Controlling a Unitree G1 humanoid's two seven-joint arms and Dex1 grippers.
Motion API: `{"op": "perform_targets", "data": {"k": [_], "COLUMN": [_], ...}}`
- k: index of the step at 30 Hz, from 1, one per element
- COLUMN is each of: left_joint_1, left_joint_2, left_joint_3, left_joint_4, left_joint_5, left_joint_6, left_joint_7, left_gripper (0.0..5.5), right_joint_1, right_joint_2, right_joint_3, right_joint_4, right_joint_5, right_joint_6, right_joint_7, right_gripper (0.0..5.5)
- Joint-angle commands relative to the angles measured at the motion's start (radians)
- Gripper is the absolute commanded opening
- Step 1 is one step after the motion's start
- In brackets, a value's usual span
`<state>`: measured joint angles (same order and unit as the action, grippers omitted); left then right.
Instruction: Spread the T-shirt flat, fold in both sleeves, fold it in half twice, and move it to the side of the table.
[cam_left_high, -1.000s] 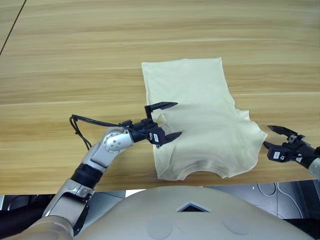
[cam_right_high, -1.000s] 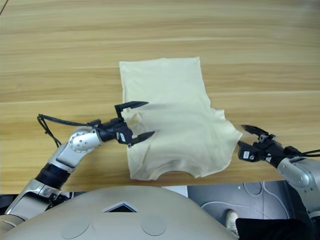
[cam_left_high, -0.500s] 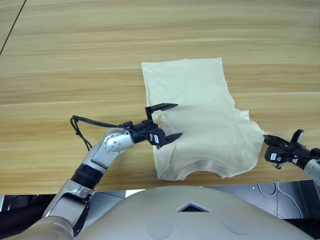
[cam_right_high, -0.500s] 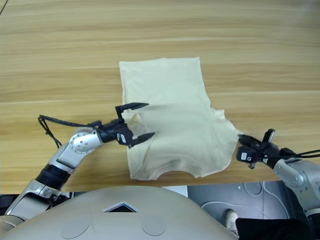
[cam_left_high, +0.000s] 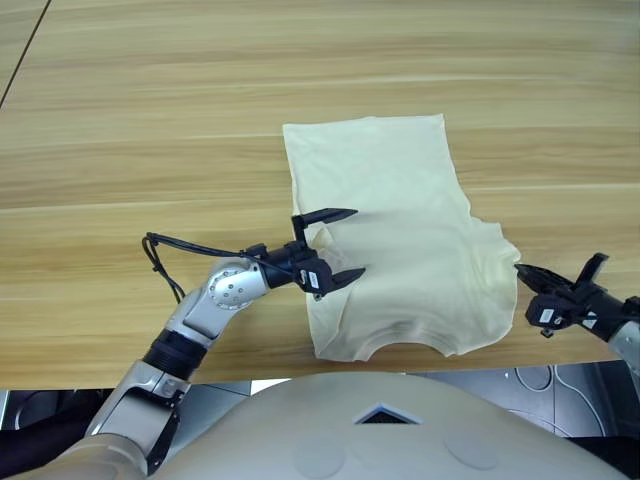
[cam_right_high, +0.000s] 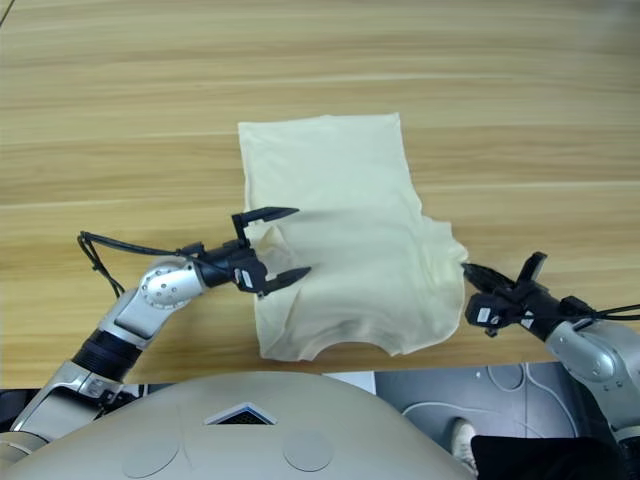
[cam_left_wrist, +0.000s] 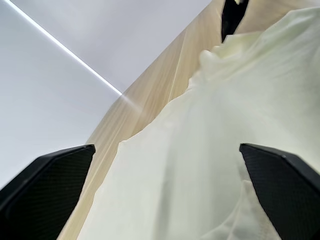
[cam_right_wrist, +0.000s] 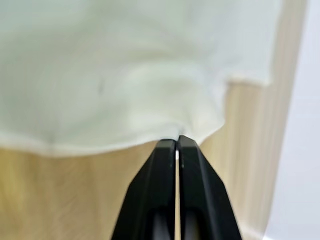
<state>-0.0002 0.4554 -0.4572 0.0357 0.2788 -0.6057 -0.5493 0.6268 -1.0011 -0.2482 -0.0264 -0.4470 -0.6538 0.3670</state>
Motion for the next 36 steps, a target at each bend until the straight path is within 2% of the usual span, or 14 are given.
{"op": "perform_targets", "data": {"k": [1,6,19,36], "left_joint_1": [-0.008,-0.009,-0.016,-0.01], "left_joint_2": [-0.008,-0.012,-0.023,-0.028], "left_joint_3": [-0.005,-0.004,-0.007,-0.009], "left_joint_4": [0.0,0.001,0.004,0.001], "left_joint_5": [0.008,0.008,0.007,0.006], "left_joint_6": [0.001,0.0,0.003,0.004], "left_joint_7": [0.004,0.003,-0.001,-0.003], "left_gripper": [5.4,5.4,5.4,5.4], "right_joint_1": [0.012,0.0,-0.173,-0.268], "right_joint_2": [-0.008,0.011,0.05,0.057], "right_joint_3": [-0.043,-0.047,0.135,0.324], "right_joint_4": [-0.026,-0.084,-0.241,-0.232], "right_joint_5": [0.016,0.022,0.006,-0.076], "right_joint_6": [0.004,0.006,0.058,0.114], "right_joint_7": [0.021,0.032,0.146,0.25], "right_gripper": [0.05,0.05,0.05,0.05]}}
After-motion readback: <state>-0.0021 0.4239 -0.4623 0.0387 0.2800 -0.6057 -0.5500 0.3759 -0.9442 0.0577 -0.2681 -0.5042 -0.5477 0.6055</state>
